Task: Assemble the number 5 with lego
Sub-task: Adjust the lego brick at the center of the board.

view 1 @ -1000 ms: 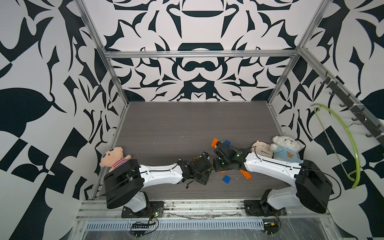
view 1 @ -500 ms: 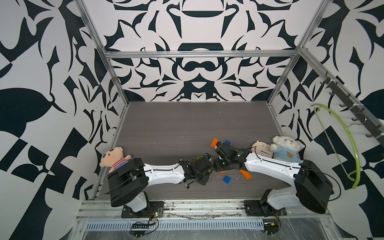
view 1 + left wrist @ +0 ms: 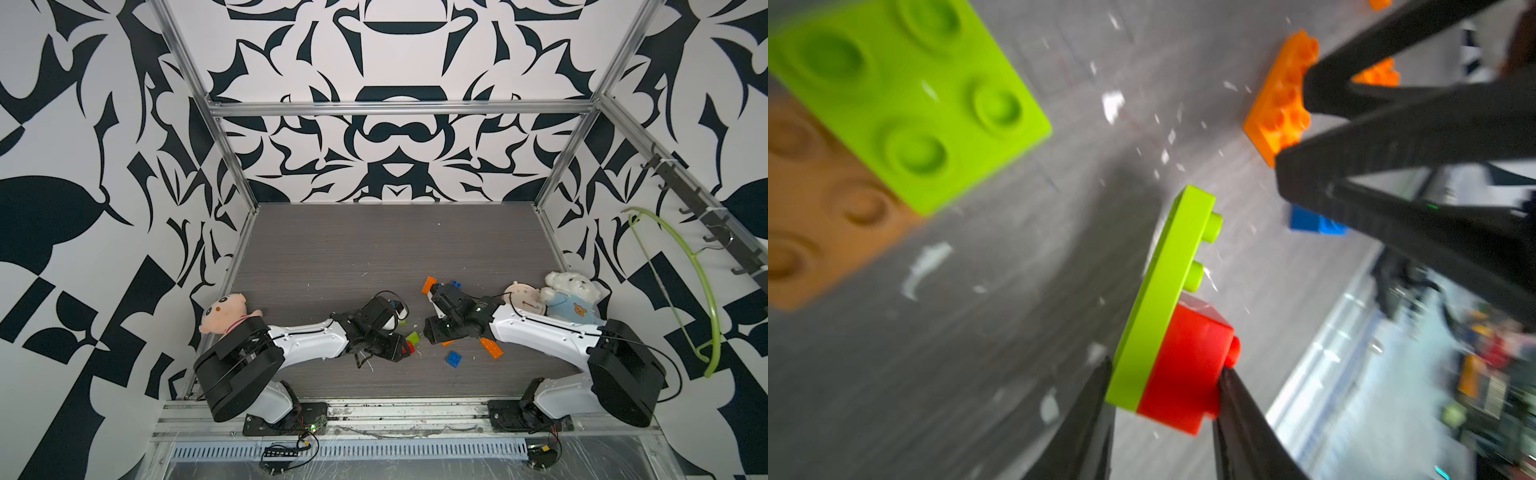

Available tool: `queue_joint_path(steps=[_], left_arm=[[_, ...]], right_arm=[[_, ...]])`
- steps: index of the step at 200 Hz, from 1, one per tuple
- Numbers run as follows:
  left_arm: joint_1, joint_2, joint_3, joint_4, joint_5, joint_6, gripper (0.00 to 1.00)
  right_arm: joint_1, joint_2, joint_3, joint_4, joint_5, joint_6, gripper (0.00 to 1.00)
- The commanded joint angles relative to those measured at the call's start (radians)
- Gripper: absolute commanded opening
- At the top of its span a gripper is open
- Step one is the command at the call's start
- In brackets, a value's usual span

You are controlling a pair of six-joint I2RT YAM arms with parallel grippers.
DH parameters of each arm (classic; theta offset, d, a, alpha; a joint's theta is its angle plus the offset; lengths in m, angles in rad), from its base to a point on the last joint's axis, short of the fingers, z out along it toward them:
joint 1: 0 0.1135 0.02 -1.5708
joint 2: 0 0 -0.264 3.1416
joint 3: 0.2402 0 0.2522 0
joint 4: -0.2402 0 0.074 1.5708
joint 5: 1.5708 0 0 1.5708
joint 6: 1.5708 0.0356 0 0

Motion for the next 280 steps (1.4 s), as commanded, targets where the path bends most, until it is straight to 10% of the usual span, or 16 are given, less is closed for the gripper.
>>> queue_joint_path(steps=[1,140,280], left_arm=[[0.053,-0.014,0.004,-0.059,0.226,0.028,0.39],[0.168,0.124,0.097,-0.226,0.250,0.073,0.46],[0.220,-0.094,0.006,-0.187,0.119,0.007,0.53]], right_arm=[[-0.004,0.006,0.042,0.014,-0.052,-0.022,0.53],[0.008,0.074,0.063,0.046,-0.094,-0.002,0.52],[0.076,0.109,0.110,0.046,-0.059,-0.030,0.52]])
